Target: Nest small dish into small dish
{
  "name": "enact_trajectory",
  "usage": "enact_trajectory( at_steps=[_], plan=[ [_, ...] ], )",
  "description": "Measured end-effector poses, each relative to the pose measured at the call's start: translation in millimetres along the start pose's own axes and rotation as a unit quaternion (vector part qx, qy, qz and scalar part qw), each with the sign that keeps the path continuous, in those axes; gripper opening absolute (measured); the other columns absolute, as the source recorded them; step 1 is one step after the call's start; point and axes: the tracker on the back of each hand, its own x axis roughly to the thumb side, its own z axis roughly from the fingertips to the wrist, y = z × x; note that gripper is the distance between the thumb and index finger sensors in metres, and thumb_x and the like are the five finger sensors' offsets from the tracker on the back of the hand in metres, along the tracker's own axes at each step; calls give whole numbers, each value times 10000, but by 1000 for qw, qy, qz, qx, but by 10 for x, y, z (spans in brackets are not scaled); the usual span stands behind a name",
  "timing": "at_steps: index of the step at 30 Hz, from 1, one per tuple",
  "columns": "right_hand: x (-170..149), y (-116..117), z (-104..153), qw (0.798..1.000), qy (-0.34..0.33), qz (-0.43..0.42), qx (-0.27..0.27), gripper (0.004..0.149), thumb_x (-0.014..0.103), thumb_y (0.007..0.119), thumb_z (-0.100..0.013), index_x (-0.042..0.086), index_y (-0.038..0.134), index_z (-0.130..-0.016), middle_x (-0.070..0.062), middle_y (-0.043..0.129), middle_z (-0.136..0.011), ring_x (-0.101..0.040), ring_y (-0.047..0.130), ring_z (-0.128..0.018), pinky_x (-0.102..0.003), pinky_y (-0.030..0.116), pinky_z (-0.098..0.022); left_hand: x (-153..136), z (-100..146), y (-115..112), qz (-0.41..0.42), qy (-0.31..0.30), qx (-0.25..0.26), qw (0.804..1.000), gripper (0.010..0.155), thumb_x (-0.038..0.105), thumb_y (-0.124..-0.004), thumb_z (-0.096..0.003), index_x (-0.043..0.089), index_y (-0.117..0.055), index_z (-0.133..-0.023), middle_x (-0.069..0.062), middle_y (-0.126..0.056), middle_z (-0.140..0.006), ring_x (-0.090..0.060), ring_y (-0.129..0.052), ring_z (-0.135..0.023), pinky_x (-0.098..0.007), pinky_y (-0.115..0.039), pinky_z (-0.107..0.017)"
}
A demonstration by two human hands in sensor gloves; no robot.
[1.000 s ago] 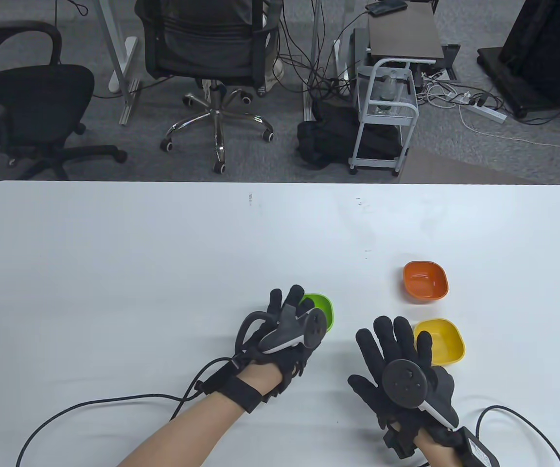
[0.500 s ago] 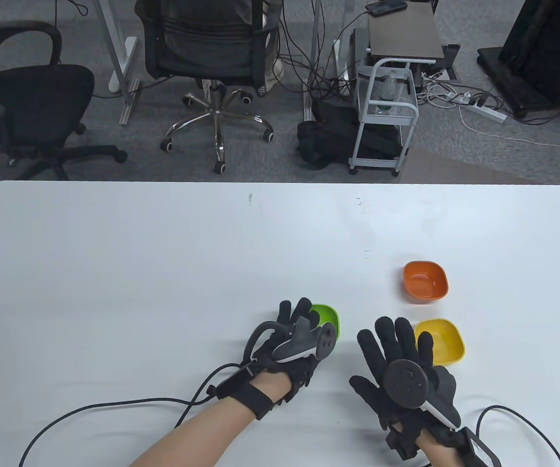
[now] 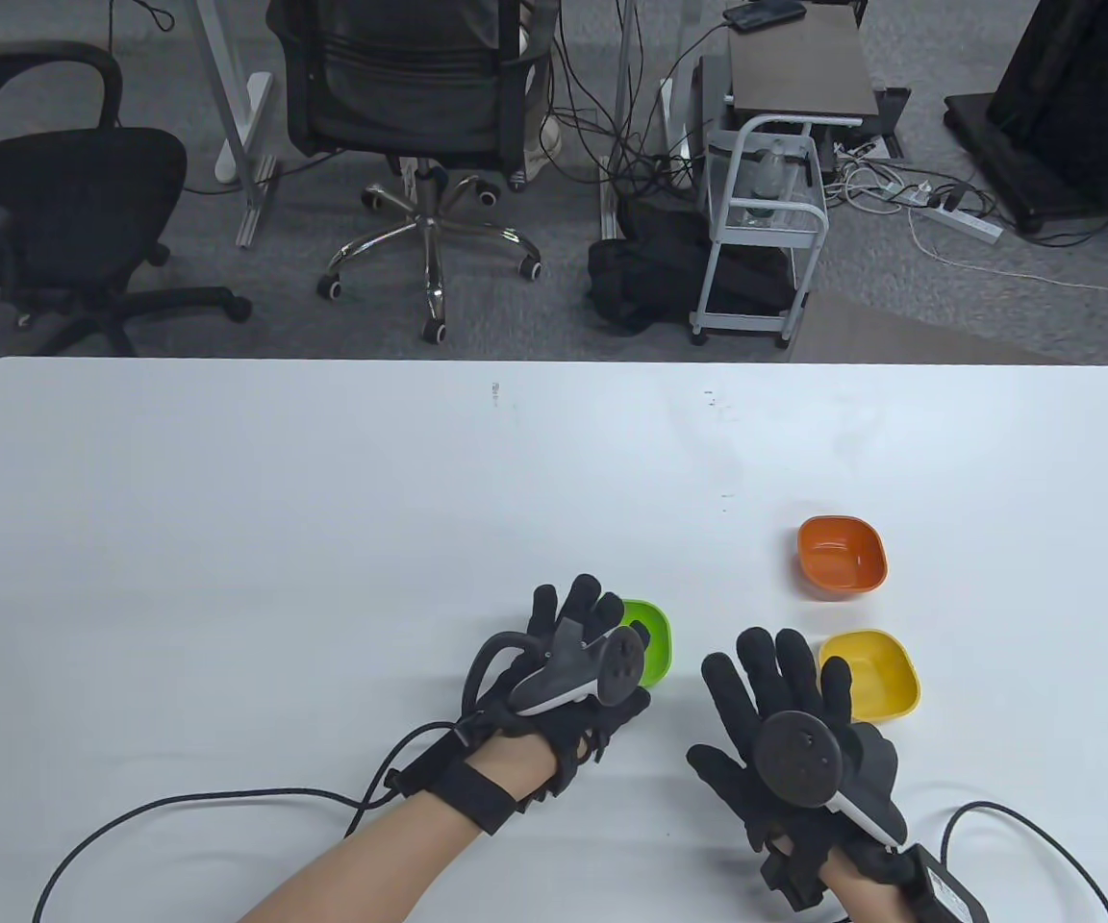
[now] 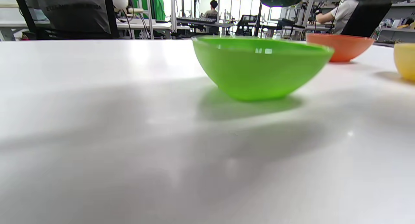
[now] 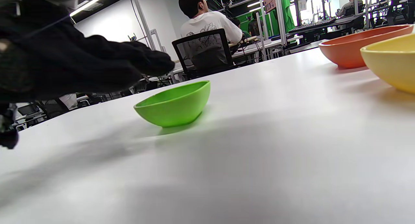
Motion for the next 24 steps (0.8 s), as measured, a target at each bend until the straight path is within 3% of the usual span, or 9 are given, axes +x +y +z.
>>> enact_trajectory(
  at_steps=[11,24],
  plan=[
    [4,1,-2,1000,-1,-8,2,786,651,669,-327,467,200,-930,64,-21,-1072,-365,-2,-1045,-643,-18,-670,-406,496,242,29,16,47,998,725,737,-587,-351,528,-325,-994,175,-185,-1165,-141,20,-1080,-527,-61,-762],
    [11,5,-2,1000,0,-9,10,786,652,668,-326,467,199,-929,64,-19,-1072,-365,-2,-1045,-643,-15,-671,-768,1069,-6,44,37,42,997,756,768,-568,-345,577,-190,-971,173,-123,-1161,-144,35,-1078,-529,-68,-763]
  ],
)
